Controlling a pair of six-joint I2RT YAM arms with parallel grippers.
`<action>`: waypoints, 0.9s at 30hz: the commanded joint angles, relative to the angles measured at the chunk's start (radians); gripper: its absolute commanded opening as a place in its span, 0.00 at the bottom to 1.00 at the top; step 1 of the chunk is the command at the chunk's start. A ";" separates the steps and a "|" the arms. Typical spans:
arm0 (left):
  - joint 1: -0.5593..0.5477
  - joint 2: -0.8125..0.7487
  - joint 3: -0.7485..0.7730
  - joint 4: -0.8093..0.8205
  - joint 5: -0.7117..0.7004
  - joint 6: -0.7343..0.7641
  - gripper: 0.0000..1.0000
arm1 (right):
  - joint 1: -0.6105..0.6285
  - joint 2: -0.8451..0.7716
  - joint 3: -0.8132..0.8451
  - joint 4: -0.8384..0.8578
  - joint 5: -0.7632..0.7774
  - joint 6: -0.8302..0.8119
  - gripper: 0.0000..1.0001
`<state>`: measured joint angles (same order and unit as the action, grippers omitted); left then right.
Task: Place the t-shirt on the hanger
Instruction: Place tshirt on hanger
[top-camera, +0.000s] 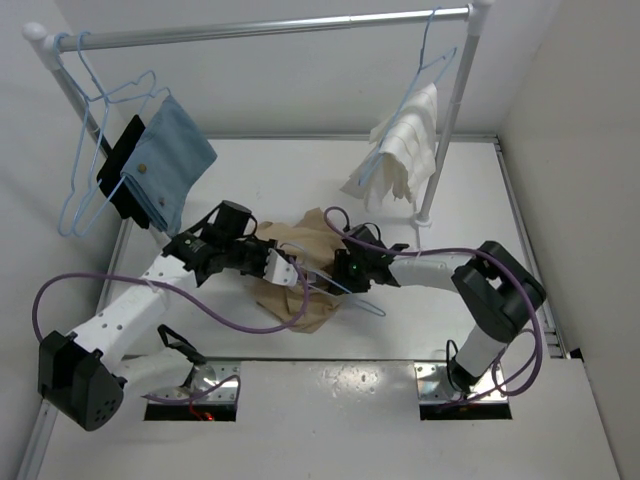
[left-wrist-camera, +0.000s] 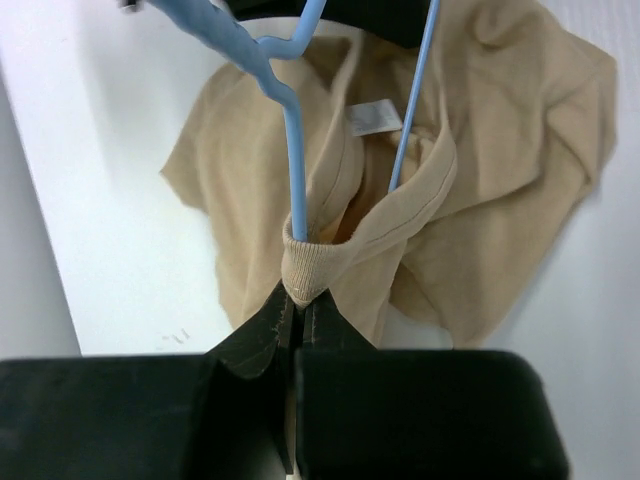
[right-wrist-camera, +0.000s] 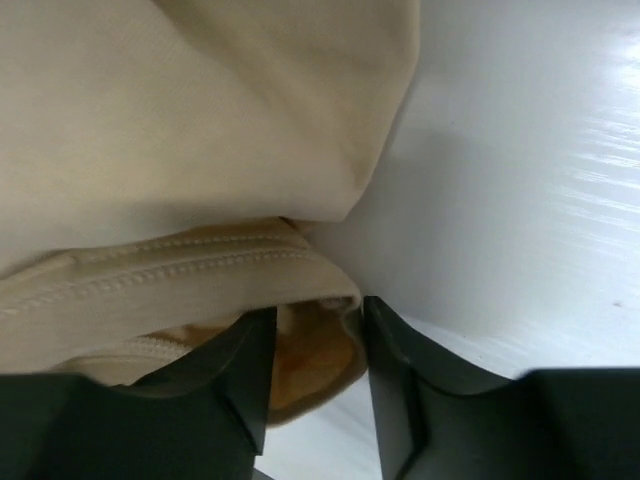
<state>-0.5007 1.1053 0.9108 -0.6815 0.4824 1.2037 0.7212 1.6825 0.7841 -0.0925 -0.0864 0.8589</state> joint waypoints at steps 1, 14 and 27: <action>0.037 -0.027 0.075 0.072 0.044 -0.088 0.00 | -0.006 -0.006 -0.013 0.072 -0.055 0.002 0.35; 0.148 -0.039 0.068 0.000 -0.005 -0.050 0.00 | -0.112 -0.436 -0.268 -0.051 0.273 0.120 0.00; 0.129 0.097 0.059 0.168 -0.270 -0.204 0.00 | -0.123 -0.698 -0.217 -0.339 0.398 0.059 0.00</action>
<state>-0.3801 1.1946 0.9577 -0.5655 0.3695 1.0248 0.6098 1.0233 0.5400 -0.2974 0.2070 0.9558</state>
